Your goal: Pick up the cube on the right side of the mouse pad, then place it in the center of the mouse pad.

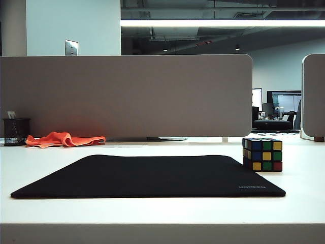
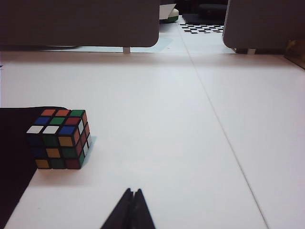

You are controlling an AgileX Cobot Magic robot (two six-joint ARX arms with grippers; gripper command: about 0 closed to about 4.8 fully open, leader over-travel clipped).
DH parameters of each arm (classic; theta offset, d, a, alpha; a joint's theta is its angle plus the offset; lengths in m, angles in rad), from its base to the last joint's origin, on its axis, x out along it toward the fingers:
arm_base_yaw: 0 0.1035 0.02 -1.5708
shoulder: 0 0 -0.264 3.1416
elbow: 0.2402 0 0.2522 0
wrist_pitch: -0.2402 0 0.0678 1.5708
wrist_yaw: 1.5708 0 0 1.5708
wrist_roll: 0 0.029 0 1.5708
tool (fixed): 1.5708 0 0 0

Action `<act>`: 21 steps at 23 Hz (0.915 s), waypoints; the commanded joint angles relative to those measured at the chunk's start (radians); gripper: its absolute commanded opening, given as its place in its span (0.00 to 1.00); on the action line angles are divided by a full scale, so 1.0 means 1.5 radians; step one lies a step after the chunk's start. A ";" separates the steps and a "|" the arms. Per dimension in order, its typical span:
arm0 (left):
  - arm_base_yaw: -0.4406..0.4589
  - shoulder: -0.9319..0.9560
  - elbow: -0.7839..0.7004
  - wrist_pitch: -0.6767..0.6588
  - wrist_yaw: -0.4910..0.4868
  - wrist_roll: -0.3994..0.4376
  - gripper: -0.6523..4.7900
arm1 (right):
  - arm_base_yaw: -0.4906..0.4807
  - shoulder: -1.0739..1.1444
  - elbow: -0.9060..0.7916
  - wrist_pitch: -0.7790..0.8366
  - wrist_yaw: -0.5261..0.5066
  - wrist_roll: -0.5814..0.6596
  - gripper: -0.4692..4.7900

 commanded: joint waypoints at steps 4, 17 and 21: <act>0.001 0.000 0.003 0.009 0.001 0.003 0.11 | 0.001 -0.002 0.002 0.012 -0.047 -0.002 0.11; 0.000 0.002 0.087 -0.104 0.122 -0.050 0.11 | 0.001 -0.001 0.018 0.012 -0.104 0.053 0.08; 0.000 0.029 0.164 -0.176 0.125 -0.044 0.11 | 0.000 0.000 0.039 -0.022 -0.103 0.057 0.08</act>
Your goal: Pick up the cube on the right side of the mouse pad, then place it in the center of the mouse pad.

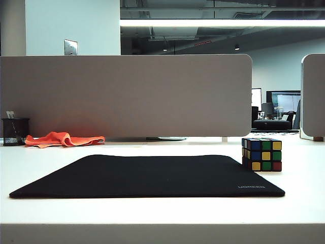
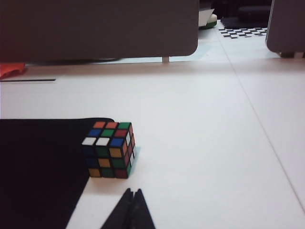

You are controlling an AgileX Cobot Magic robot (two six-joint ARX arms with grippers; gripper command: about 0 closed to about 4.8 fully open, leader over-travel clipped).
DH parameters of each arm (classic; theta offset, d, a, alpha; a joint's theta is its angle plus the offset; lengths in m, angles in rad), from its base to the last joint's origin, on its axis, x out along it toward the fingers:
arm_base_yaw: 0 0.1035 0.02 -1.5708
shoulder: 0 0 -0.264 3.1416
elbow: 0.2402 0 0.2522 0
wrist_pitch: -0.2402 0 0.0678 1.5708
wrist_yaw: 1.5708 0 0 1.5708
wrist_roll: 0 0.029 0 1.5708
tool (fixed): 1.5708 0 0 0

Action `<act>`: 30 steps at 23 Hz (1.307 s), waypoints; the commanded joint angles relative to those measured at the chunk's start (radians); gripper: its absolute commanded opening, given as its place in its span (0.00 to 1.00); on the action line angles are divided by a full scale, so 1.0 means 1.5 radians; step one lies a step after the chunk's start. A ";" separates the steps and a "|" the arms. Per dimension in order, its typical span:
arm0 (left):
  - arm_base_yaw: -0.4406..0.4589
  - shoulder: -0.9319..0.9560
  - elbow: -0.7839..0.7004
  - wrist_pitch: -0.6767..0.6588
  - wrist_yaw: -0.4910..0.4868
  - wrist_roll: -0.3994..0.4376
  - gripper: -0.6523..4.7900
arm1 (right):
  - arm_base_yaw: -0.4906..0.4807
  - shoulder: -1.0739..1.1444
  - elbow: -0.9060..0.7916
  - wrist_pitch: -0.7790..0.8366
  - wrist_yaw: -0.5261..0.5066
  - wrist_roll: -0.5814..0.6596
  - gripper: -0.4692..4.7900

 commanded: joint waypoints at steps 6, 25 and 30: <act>-0.001 0.146 0.138 -0.109 0.084 0.051 0.11 | 0.000 0.000 0.045 -0.037 -0.003 0.057 0.08; -0.030 0.311 0.232 -0.125 0.191 0.197 0.34 | 0.000 0.159 0.319 -0.140 -0.022 0.115 0.08; -0.035 0.316 0.232 -0.119 0.179 0.197 0.34 | 0.013 0.289 0.430 -0.182 0.045 0.053 0.08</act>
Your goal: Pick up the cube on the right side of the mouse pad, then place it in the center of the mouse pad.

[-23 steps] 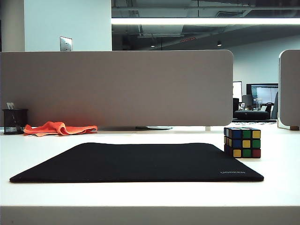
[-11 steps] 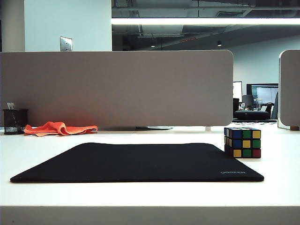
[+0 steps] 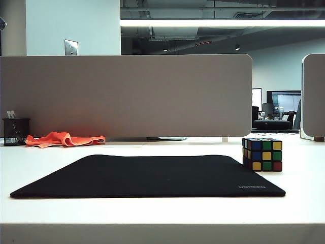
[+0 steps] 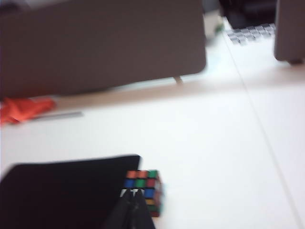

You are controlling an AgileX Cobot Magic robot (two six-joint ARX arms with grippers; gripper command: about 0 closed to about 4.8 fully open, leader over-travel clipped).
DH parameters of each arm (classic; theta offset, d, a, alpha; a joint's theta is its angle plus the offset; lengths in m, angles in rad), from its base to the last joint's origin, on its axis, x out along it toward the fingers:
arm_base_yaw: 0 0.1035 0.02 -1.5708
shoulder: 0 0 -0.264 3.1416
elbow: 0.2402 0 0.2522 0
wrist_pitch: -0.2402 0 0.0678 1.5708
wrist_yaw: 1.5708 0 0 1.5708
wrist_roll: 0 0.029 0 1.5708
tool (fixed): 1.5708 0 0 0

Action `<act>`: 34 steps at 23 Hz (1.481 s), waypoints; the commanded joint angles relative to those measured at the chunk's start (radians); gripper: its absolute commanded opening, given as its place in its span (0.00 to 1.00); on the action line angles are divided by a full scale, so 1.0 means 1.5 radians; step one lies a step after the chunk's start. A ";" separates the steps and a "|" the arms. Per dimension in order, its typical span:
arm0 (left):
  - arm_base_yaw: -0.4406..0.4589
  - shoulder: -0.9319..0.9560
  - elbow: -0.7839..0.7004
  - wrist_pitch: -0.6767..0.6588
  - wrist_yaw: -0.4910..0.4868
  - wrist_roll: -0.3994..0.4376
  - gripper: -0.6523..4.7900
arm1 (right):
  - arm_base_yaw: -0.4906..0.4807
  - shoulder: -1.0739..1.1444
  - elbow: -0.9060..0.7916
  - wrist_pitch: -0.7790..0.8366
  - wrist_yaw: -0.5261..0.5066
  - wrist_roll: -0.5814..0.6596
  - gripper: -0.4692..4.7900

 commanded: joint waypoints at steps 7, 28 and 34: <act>-0.007 0.001 0.001 0.009 0.000 0.001 0.45 | 0.035 0.236 0.208 -0.063 0.117 -0.100 0.59; -0.011 0.061 0.069 -0.034 0.035 -0.080 0.87 | 0.160 0.686 0.419 -0.204 0.090 0.025 1.00; -0.012 0.107 0.152 -0.036 0.035 -0.076 0.87 | 0.160 0.764 0.419 -0.206 0.117 0.025 1.00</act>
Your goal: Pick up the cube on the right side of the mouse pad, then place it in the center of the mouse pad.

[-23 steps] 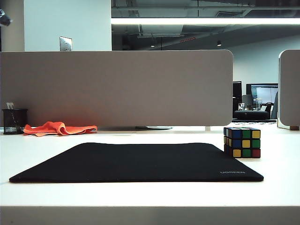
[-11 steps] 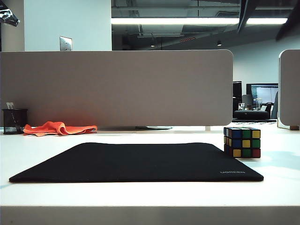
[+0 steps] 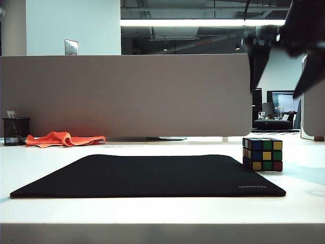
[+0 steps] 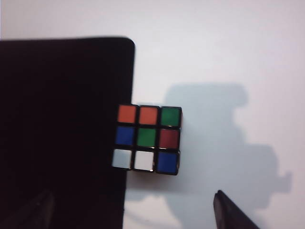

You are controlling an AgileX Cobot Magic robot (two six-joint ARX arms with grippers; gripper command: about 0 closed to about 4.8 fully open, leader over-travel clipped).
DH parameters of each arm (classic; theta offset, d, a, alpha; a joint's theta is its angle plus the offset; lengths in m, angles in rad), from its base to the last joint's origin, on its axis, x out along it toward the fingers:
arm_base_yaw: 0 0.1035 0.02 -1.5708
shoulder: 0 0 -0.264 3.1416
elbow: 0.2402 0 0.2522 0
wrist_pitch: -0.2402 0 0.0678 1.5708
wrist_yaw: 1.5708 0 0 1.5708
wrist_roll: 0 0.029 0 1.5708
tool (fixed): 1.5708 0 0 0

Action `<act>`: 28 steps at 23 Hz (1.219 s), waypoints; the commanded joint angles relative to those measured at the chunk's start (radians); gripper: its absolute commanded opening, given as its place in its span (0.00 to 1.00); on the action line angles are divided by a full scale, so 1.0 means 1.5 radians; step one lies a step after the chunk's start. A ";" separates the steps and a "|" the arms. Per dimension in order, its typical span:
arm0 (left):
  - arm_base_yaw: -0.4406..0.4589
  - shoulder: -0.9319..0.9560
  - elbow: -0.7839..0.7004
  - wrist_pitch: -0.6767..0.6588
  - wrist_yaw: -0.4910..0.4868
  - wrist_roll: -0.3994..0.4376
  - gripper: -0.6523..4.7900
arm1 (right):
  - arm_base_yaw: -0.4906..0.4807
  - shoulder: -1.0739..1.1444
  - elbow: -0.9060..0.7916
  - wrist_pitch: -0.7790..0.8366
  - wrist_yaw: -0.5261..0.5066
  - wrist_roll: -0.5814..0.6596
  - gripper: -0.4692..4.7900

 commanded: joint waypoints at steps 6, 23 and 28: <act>-0.030 0.039 0.045 -0.004 0.001 0.003 0.87 | 0.000 0.081 0.007 0.036 0.025 -0.002 1.00; -0.039 0.046 0.045 -0.024 -0.003 0.008 0.87 | 0.005 0.196 0.046 0.063 0.011 -0.002 1.00; -0.039 0.048 0.045 -0.026 -0.003 0.008 0.86 | 0.005 0.211 0.057 0.046 -0.002 -0.002 0.89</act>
